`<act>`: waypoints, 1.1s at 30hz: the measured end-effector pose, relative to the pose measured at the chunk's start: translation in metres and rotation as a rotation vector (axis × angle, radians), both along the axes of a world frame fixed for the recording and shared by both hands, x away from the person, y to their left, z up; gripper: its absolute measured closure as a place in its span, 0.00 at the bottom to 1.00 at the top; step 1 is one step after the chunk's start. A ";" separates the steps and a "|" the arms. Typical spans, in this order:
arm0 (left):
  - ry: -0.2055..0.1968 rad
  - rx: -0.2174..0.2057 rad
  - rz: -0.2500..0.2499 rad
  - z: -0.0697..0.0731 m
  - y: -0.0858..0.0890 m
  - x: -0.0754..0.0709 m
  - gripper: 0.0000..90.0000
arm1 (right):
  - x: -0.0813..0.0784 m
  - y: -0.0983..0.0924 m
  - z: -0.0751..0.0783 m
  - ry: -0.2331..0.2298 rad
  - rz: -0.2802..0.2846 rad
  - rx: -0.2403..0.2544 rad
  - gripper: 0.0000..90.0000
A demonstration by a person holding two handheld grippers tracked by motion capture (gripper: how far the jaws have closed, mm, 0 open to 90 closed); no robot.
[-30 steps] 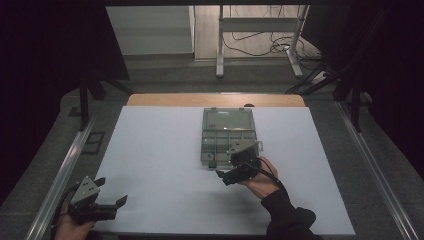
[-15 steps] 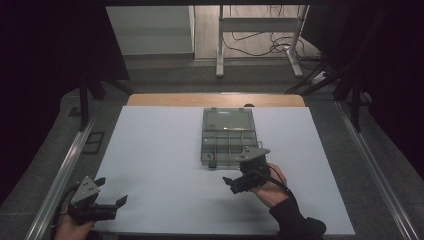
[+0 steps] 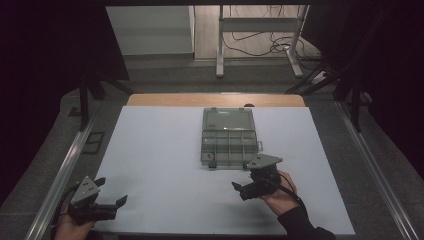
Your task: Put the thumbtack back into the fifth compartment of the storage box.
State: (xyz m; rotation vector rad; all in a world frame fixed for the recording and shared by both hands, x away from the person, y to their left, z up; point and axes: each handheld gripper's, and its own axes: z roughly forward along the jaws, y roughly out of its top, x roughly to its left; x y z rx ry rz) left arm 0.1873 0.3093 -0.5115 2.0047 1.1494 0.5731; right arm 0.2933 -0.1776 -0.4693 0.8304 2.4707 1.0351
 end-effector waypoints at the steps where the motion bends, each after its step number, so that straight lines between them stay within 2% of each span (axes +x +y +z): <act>1: 0.000 0.000 0.000 0.000 0.000 0.000 0.04 | -0.001 -0.002 0.000 -0.001 -0.003 0.004 0.00; 23: 0.000 -0.001 -0.002 0.000 0.000 0.000 0.04 | -0.023 -0.041 0.001 -0.023 -0.097 0.028 0.00; 33: 0.000 -0.003 -0.001 0.000 0.000 0.000 0.03 | -0.034 -0.061 -0.002 -0.026 -0.187 0.043 0.00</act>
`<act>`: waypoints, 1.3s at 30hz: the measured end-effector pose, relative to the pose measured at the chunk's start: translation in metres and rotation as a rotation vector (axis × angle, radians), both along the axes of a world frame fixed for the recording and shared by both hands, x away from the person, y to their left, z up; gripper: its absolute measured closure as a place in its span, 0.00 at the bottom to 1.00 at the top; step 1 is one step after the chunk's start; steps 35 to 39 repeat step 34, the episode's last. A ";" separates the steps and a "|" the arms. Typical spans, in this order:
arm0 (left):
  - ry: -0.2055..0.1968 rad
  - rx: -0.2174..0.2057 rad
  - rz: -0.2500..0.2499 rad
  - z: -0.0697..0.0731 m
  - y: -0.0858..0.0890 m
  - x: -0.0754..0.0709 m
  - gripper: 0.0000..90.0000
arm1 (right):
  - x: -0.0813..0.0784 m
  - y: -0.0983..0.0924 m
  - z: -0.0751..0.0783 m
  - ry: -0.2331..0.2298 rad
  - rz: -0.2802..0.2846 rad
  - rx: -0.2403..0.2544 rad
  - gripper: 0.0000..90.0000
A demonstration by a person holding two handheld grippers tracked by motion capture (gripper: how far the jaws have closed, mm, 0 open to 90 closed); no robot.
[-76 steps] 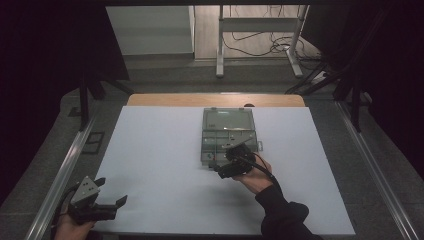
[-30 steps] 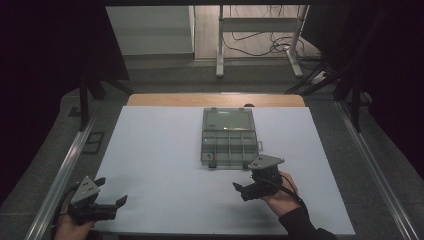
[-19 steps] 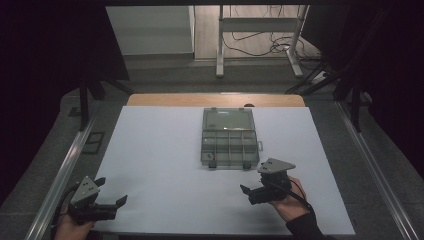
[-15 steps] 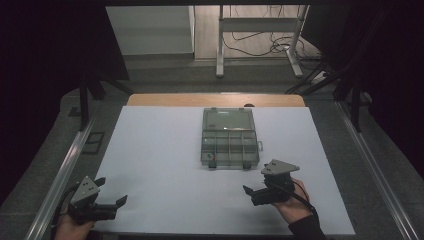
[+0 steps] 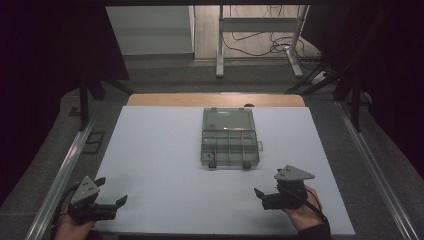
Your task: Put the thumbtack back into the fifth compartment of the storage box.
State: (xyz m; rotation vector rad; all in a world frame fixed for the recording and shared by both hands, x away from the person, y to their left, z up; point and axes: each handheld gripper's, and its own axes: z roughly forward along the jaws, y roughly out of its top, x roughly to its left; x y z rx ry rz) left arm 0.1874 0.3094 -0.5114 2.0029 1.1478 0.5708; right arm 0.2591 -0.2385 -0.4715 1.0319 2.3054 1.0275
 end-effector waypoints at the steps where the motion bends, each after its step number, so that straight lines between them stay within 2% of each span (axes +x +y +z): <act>1: 0.000 0.001 0.000 0.000 0.000 0.000 0.04 | -0.001 -0.002 0.000 -0.004 -0.018 0.001 0.00; 7: 0.001 -0.001 -0.001 0.000 0.000 0.000 0.04 | -0.008 -0.017 0.000 -0.005 -0.068 0.006 0.00; 22: 0.002 0.000 -0.001 0.000 0.000 0.000 0.04 | -0.022 -0.039 -0.006 0.009 -0.105 -0.041 0.00; 24: 0.002 0.001 -0.001 0.000 0.000 0.000 0.04 | -0.024 -0.043 -0.009 0.020 -0.113 -0.060 0.00; 26: 0.002 0.001 -0.001 0.000 0.000 0.000 0.04 | -0.025 -0.046 -0.011 0.028 -0.117 -0.071 0.00; 29: 0.004 0.003 -0.003 0.000 0.000 0.001 0.04 | -0.026 -0.047 -0.010 0.024 -0.123 -0.058 0.00; 39: 0.005 0.004 -0.004 0.000 0.000 0.001 0.04 | -0.025 -0.047 -0.011 0.027 -0.123 -0.065 0.00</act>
